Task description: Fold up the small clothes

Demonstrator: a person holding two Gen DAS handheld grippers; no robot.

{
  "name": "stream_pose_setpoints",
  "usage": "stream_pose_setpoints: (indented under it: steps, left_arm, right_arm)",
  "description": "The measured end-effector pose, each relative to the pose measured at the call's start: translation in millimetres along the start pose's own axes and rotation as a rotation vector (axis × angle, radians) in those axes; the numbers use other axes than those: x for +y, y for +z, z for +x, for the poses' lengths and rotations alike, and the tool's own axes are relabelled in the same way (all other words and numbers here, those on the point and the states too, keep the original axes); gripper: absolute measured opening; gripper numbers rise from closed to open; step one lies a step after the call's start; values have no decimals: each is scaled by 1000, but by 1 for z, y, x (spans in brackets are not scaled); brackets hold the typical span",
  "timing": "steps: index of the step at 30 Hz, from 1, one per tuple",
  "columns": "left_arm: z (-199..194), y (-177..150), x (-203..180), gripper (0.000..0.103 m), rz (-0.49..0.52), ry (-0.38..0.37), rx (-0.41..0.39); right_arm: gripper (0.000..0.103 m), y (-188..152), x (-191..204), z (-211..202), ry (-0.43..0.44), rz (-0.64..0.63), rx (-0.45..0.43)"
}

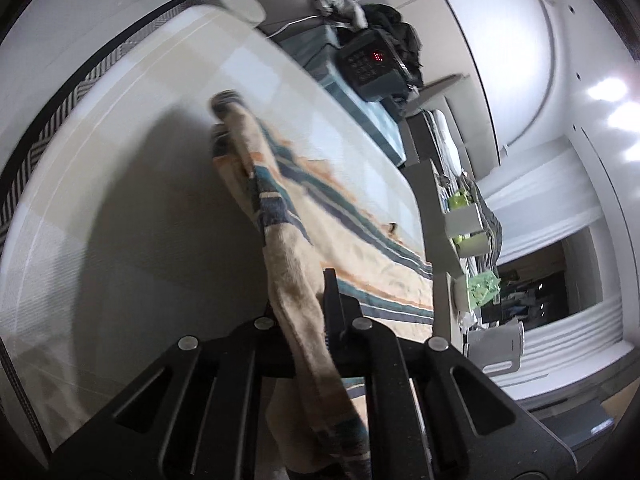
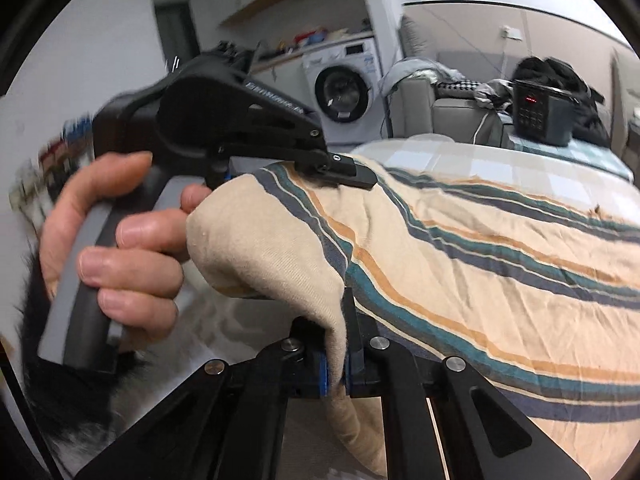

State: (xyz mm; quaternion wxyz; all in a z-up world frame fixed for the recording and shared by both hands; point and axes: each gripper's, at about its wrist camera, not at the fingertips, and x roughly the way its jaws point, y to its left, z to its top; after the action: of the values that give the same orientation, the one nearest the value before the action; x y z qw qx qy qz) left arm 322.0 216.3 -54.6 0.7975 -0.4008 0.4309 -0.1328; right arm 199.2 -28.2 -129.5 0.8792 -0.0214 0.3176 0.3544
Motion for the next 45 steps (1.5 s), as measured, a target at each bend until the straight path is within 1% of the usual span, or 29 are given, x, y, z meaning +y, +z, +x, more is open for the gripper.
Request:
stream_pose_setpoints:
  steps: [2, 6, 8, 11, 12, 14, 16, 17, 18, 19, 20, 21, 22, 23, 24, 25, 27, 29, 30, 31, 33, 34, 37, 40, 41, 42, 44, 45]
  left_arm:
    - [1, 1, -25, 5, 41, 2, 2]
    - [13, -1, -96, 5, 152, 8, 24]
    - [26, -4, -134, 5, 218, 11, 48]
    - [60, -18, -199, 5, 318, 7, 105]
    - [79, -26, -225, 5, 356, 5, 135]
    - [110, -43, -262, 5, 407, -3, 190]
    - [151, -67, -299, 6, 464, -24, 272]
    - [170, -78, -312, 6, 484, -31, 309]
    - [197, -93, -325, 8, 513, -18, 373]
    - [216, -103, -331, 12, 515, -17, 415]
    - [236, -112, -333, 16, 500, -31, 449]
    - [255, -119, -333, 24, 484, -48, 468]
    - [265, -123, -332, 29, 470, -59, 472]
    - [272, -126, -332, 33, 457, -69, 474]
    - [277, -130, -331, 43, 447, -82, 485]
    - [276, -132, -330, 52, 447, -96, 497]
    - [269, -132, -331, 57, 465, -111, 496]
    - [254, -131, -329, 65, 493, -103, 459]
    - [244, -128, -323, 71, 500, -95, 434]
    - [228, -125, -311, 75, 504, -89, 415]
    - [204, -118, -289, 76, 502, -74, 376]
    - [196, -115, -282, 78, 500, -61, 355]
    - [165, -108, -255, 81, 488, -12, 283]
    - [144, -111, -229, 81, 483, 50, 228]
    - [137, -113, -221, 82, 488, 79, 208]
    - [134, -116, -215, 83, 492, 94, 196]
    - [128, -122, -203, 86, 503, 117, 176]
    - [126, -127, -199, 88, 506, 118, 169]
  right_arm:
    - [5, 2, -10, -15, 18, 57, -47]
    - [5, 7, -37, -52, 44, 170, -163]
    - [5, 6, -57, -74, 51, 245, -222]
    - [5, 5, -84, -106, 32, 332, -297]
    - [5, 1, -98, -120, 19, 372, -324]
    - [5, -7, -122, -144, -1, 456, -361]
    - [5, -22, -149, -168, -39, 535, -389]
    - [5, -29, -161, -177, -64, 564, -384]
    - [6, -38, -175, -186, -92, 600, -369]
    - [7, -47, -187, -192, -119, 635, -347]
    - [12, -58, -202, -198, -160, 673, -307]
    - [20, -66, -213, -202, -186, 700, -278]
    - [26, -76, -223, -206, -210, 730, -253]
    - [39, -86, -234, -210, -236, 762, -224]
    - [43, -99, -245, -216, -254, 794, -193]
    - [43, -106, -253, -219, -254, 824, -178]
    - [43, -118, -265, -225, -231, 863, -172]
    - [43, -120, -273, -226, -199, 860, -185]
    - [43, -121, -277, -227, -189, 858, -180]
    - [43, -121, -279, -226, -181, 858, -178]
    - [43, -121, -284, -226, -160, 863, -182]
    - [43, -124, -292, -226, -153, 865, -177]
    - [45, -120, -294, -224, -139, 858, -158]
    - [45, -114, -299, -216, -164, 839, -131]
    - [39, -110, -299, -212, -175, 834, -128]
    - [27, -106, -298, -210, -201, 815, -122]
    - [11, -99, -297, -206, -234, 782, -112]
    - [9, -94, -294, -209, -244, 766, -121]
